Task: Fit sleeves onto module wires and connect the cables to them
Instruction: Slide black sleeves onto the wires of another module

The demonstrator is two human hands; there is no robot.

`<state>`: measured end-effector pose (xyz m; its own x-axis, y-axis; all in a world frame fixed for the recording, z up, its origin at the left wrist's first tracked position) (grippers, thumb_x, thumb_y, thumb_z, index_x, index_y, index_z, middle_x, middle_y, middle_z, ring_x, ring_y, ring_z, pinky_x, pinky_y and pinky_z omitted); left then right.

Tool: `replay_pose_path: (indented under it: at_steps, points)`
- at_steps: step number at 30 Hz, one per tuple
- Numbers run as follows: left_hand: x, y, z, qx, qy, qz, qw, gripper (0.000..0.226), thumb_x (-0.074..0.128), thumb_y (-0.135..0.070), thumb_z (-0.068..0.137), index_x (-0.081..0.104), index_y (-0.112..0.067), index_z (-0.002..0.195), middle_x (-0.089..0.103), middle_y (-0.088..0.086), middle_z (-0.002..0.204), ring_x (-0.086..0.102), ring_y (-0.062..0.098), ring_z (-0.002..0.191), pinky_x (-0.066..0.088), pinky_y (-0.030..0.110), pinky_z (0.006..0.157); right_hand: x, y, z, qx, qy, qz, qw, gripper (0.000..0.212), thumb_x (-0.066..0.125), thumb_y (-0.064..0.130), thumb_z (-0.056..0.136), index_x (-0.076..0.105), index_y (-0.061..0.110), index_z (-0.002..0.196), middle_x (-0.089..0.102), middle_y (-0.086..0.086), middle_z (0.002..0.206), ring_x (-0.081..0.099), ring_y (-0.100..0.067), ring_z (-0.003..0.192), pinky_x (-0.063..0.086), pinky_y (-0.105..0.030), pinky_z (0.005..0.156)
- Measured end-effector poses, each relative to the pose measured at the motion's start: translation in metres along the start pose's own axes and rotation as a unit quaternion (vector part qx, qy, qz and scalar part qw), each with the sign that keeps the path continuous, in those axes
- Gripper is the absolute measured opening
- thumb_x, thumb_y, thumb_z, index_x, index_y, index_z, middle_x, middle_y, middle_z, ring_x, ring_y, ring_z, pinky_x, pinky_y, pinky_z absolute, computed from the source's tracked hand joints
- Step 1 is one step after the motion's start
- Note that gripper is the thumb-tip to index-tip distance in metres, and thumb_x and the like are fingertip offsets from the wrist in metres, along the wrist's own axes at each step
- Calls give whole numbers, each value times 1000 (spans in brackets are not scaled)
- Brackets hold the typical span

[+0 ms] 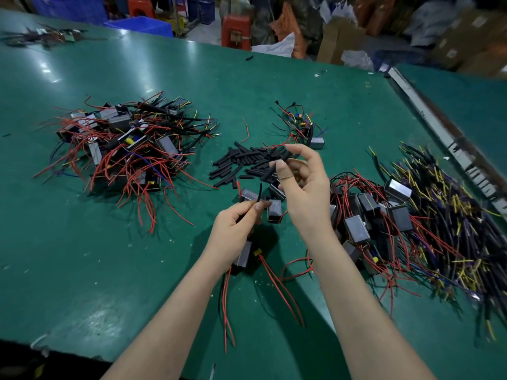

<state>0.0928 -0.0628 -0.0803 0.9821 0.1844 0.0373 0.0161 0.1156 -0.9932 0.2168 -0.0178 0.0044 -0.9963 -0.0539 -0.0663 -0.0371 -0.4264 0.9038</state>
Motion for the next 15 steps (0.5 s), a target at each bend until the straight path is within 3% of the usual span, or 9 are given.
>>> replay_pose_path:
  at_steps: [2, 6, 10, 15]
  points:
    - [0, 0, 0, -2, 0, 3, 1000, 20, 55, -48, 81, 74, -44, 86, 47, -14, 55, 39, 4, 57, 33, 17, 52, 1, 2, 2, -4, 8, -6, 1000, 26, 60, 16, 94, 54, 38, 105, 70, 7, 90, 59, 2, 88, 44, -16, 77]
    - [-1, 2, -1, -2, 6, 24, 1000, 21, 54, -50, 80, 74, -44, 84, 47, -15, 50, 43, 1, 59, 34, 15, 54, 6, 5, 4, -12, 34, -36, 999, 28, 59, 14, 94, 53, 39, 106, 69, 2, 92, 57, 5, 91, 43, -15, 79]
    - [0, 3, 0, -2, 8, 28, 1000, 20, 55, -43, 86, 73, -34, 88, 48, -17, 48, 44, -3, 55, 34, 12, 55, 5, 5, 4, -9, 30, -44, 999, 28, 58, 14, 95, 51, 39, 106, 66, 10, 89, 58, -1, 91, 49, -31, 83]
    - [0, 4, 1, -3, 5, 33, 999, 19, 54, -23, 95, 72, -20, 92, 49, -19, 45, 45, -5, 49, 33, 7, 53, 2, 2, 3, 1, 20, -46, 999, 29, 57, 13, 95, 51, 39, 106, 68, 0, 93, 60, -14, 90, 53, -48, 82]
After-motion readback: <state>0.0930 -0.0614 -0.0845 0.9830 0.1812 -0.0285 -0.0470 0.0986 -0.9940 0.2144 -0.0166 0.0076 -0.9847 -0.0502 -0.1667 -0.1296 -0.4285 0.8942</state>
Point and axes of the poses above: each hand's wrist, its own z-axis towards the middle knuckle, its own x-axis out of the palm, y = z × x, the point moved 10 cm from there along z, towards the middle knuckle
